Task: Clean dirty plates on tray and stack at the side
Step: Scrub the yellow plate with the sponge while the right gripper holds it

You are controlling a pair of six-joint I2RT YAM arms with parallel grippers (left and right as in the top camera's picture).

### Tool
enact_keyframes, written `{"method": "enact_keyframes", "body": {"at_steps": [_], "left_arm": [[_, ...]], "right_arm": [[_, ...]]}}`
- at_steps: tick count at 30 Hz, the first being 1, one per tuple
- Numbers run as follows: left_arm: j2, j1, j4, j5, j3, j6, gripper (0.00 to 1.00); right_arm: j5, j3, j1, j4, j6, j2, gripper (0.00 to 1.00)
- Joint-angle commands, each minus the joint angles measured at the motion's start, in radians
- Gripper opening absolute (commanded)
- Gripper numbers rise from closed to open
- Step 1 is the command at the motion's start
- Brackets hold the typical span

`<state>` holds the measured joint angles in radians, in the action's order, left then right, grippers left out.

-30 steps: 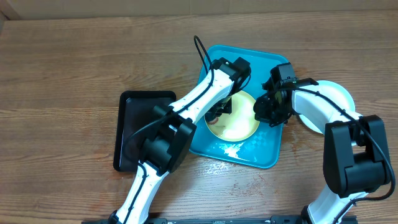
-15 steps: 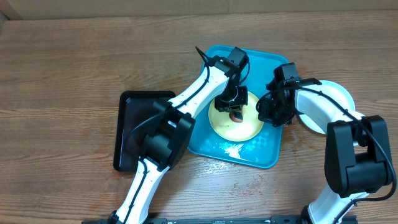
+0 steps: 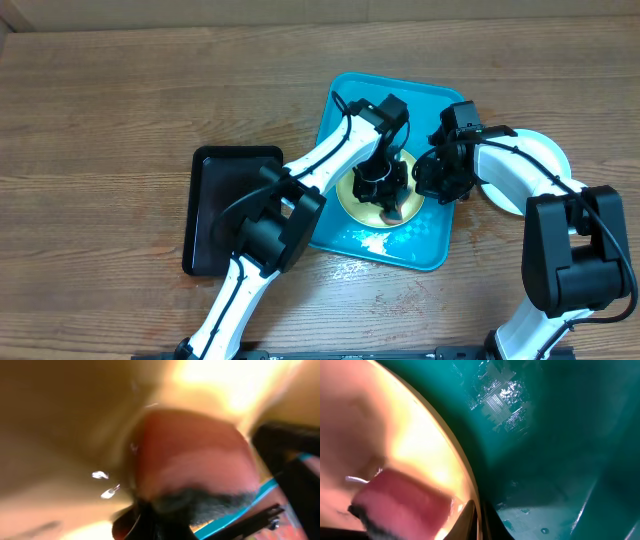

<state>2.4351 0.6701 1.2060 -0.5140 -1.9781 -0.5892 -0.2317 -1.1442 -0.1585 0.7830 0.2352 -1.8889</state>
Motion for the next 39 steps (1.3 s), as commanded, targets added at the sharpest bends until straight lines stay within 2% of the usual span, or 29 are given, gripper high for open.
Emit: {"method": "enact_keyframes", "body": {"at_steps": [1,4,8,13,21,26,30,39], "left_arm": [[0.053,0.009,0.088,0.261,0.027,-0.011,0.04],[0.050,-0.008,0.168,0.447,0.027,-0.030,0.05],[0.024,-0.030,0.213,0.592,0.027,-0.061,0.04],[-0.059,-0.072,0.215,0.682,0.027,-0.078,0.05],[-0.102,-0.111,0.095,0.635,0.027,0.011,0.04],[-0.101,-0.101,-0.003,0.450,0.027,0.087,0.04],[-0.101,-0.092,-0.059,0.329,0.027,0.089,0.04],[-0.101,-0.065,-0.058,0.333,0.027,0.089,0.04]], "right_arm": [[0.028,0.026,-0.012,-0.010,0.000,-0.037,0.04],[0.028,0.026,-0.012,-0.004,0.000,-0.037,0.04],[0.028,0.026,-0.012,-0.003,0.000,-0.037,0.04],[0.028,0.026,-0.012,-0.003,0.000,-0.037,0.04],[0.028,0.026,-0.012,-0.004,0.000,-0.037,0.04],[0.028,0.026,-0.012,0.001,0.000,-0.037,0.04],[0.028,0.026,-0.012,0.004,0.000,-0.037,0.04],[0.028,0.026,-0.012,0.012,0.000,-0.037,0.04]]}}
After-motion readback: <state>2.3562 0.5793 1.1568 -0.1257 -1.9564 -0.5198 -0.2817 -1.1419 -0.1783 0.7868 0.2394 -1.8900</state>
